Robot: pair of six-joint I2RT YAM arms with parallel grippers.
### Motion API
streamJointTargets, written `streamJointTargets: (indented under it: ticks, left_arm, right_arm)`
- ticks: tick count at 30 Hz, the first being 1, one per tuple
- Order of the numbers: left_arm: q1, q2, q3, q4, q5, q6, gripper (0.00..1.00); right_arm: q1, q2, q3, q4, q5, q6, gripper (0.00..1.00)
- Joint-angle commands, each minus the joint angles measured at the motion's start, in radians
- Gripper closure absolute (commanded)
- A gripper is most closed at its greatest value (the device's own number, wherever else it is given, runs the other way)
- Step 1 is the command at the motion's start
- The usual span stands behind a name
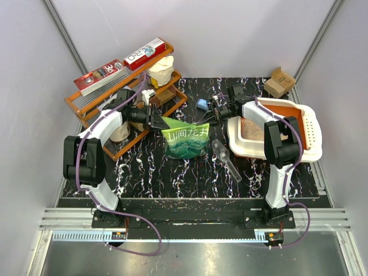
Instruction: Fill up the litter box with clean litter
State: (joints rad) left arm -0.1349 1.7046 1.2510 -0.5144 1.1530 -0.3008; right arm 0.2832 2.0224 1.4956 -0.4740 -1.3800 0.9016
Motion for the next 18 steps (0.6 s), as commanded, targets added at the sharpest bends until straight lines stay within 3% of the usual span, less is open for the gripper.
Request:
streamJointTargets:
  ticks: [1,9,13,18]
  left_arm:
    - [0.02,-0.08,0.109,-0.059,-0.064,0.147,0.61]
    - [0.003,-0.174,0.235,0.008,-0.141,0.348,0.55]
    - [-0.044,-0.209,0.237,0.016,-0.139,0.503,0.46]
    - [-0.202,-0.258,0.159,0.005,-0.216,0.934,0.39]
  right_arm:
    - [-0.062,-0.044,0.046,-0.038,-0.111,0.031,1.0]
    - [-0.062,-0.037,0.054,-0.04,-0.11,0.026,1.0]
    - [-0.062,-0.037,0.051,-0.038,-0.11,0.028,1.0]
    - [-0.059,-0.031,0.049,-0.034,-0.111,0.031,1.0]
